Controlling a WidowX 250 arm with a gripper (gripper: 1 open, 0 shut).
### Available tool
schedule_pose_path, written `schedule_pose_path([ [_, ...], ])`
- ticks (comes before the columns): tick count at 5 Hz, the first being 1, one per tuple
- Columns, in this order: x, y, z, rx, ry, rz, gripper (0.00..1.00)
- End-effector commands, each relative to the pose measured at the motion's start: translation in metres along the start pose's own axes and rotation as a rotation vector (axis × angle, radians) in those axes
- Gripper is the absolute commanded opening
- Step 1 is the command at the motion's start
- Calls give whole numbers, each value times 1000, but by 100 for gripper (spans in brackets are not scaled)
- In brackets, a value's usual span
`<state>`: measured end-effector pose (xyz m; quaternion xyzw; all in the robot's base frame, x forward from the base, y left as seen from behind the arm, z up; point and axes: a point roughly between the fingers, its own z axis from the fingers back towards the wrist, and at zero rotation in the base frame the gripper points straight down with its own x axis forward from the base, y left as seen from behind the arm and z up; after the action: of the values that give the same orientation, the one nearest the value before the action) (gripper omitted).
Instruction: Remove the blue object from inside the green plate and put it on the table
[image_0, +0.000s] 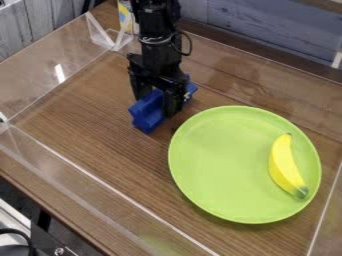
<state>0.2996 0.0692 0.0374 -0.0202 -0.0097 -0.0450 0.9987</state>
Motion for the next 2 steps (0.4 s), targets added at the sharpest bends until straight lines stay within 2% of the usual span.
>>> schedule_pose_path([
  [1, 3, -1, 6, 5, -21, -3, 100],
  [2, 3, -2, 6, 1, -20, -1, 100],
])
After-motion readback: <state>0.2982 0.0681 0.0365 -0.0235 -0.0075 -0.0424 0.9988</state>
